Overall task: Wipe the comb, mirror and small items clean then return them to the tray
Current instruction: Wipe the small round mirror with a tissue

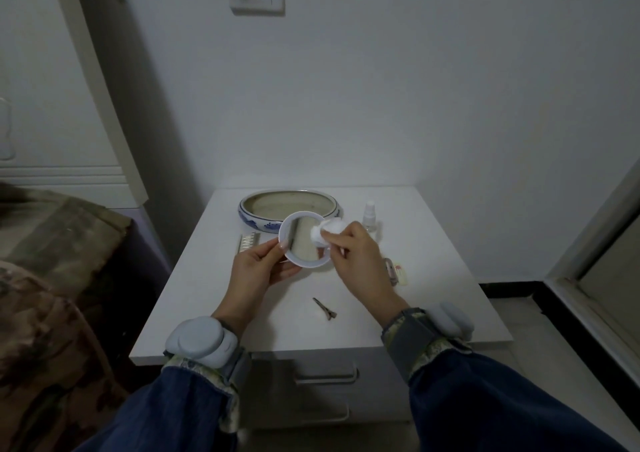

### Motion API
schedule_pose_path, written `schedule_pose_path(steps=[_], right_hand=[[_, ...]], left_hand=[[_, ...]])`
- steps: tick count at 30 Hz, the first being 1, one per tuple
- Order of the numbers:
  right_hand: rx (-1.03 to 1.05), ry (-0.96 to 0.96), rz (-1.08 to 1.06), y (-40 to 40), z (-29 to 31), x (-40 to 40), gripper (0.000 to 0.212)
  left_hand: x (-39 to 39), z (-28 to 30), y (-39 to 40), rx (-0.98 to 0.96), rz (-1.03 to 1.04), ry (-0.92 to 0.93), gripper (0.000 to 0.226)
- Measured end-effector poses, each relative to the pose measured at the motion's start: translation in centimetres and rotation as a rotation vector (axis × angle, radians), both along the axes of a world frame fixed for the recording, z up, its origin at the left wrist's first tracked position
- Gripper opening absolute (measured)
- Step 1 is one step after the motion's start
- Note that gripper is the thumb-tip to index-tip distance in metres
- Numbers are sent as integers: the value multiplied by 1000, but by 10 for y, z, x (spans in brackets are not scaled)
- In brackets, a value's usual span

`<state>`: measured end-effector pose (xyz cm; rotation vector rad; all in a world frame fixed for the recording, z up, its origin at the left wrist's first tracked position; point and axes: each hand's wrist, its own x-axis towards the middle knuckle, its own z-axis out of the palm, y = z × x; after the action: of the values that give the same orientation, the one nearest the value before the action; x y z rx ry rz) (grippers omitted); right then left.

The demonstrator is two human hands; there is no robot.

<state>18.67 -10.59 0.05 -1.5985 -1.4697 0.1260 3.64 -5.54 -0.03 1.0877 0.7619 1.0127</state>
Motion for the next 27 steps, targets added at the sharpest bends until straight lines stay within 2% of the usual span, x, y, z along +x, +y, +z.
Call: schedule_pose_path(steps=[4,9,12,16,21,23,27], right_hand=[[2,24,-55,1,1,4,27],[-16,-49,217,-3,-3,-8,26],[-38,-83,300,-4,-4,-13,25],[-26,-39,166,-4,-2,-10,27],[-23,18,-90,0,3,4,28],[-19,4,-96,0,5,5,29],[-5,25,71,-2,4,-1,29]], left_hand=[[0,0,-1,0,-16,-8,21],[-3,-1,3,-1,72,-27,18],[-4,-2,4,7,107,-19,20],[-3,-2,4,1,86,-38,22],[-1,1,-3,24,-45,46,21],[0,1,-5,34,-108,98,22],[0,-1,-7,62,-197,156,21]])
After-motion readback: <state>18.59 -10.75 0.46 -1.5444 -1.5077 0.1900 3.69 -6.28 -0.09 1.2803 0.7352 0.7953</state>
